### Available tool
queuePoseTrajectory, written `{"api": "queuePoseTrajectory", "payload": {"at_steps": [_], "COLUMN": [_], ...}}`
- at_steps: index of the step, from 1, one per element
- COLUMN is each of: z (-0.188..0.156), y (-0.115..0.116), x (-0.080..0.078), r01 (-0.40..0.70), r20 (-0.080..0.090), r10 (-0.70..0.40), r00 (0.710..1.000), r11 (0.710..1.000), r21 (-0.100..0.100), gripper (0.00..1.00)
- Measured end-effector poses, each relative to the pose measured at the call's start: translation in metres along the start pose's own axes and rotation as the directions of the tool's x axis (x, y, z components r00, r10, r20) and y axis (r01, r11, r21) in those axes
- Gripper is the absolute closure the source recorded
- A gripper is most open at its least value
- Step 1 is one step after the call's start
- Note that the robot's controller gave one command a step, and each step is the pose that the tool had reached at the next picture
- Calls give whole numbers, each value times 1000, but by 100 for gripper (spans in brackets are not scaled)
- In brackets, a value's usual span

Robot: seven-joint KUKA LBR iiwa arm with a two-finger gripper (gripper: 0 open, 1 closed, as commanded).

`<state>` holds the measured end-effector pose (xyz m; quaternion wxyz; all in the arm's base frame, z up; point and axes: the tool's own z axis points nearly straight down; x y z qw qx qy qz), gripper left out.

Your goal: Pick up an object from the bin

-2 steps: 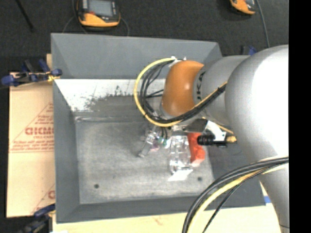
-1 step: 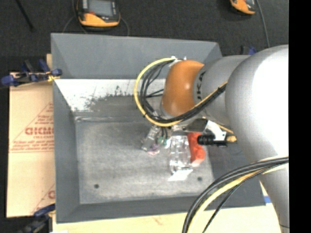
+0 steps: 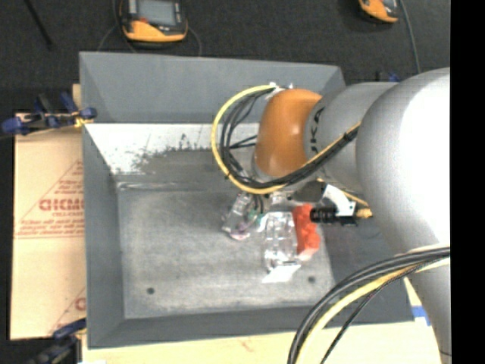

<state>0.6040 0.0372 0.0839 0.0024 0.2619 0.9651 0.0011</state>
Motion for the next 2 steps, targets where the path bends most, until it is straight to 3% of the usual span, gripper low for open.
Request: {"api": "queuePoseTrajectory", "payload": {"at_steps": [1, 2], "z": [-96, -98], "y": [1, 1], "x": [-4, -5], "r01": [5, 8], "r20": [6, 1], "r10": [-5, -8], "r00": [1000, 1000], "r11": [1000, 1000], "r21": [-3, 2], "gripper": [100, 100]}}
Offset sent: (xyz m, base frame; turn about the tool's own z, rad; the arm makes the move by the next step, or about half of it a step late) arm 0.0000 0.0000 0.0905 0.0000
